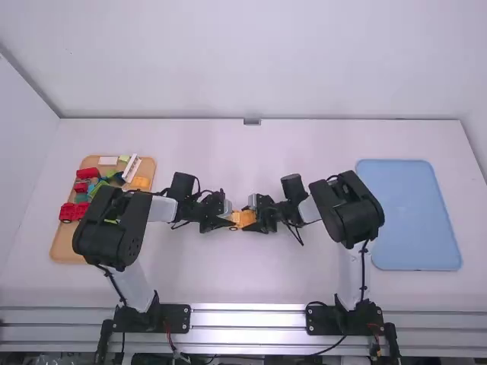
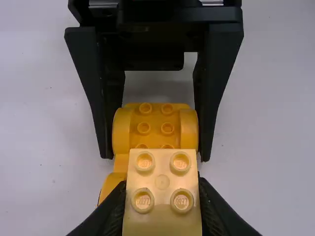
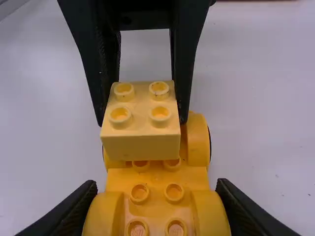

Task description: Assemble lego blocks to make yellow taxi

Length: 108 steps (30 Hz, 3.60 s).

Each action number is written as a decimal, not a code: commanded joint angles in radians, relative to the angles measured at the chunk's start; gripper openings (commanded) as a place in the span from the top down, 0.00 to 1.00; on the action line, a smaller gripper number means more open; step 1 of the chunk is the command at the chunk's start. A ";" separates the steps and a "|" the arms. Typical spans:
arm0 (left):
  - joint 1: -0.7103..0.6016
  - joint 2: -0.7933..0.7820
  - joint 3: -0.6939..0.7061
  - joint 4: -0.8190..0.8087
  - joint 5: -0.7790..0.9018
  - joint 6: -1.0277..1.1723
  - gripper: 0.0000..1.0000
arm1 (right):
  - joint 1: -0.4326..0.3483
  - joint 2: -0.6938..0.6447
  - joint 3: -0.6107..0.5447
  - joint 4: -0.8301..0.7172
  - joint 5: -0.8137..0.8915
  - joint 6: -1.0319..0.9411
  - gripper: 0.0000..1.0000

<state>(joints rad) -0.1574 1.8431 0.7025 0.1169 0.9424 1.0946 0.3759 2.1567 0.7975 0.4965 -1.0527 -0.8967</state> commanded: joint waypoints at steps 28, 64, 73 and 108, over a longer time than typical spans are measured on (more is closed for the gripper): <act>-0.028 -0.005 0.006 -0.012 -0.163 -0.006 0.84 | -0.002 0.015 -0.011 -0.030 0.055 -0.029 0.52; -0.034 -0.042 0.006 -0.101 -0.124 0.001 0.46 | 0.000 0.015 -0.011 -0.030 0.055 -0.025 0.51; -0.031 -0.042 0.006 -0.084 -0.120 0.000 0.79 | -0.001 0.015 -0.011 -0.030 0.055 -0.025 0.51; 0.017 -0.114 0.003 -0.147 -0.059 -0.006 0.98 | -0.001 0.015 -0.011 -0.030 0.050 -0.025 0.49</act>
<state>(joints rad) -0.1349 1.7378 0.7181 -0.0177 0.9386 1.0908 0.3767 2.1567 0.7971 0.4793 -1.0657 -0.9188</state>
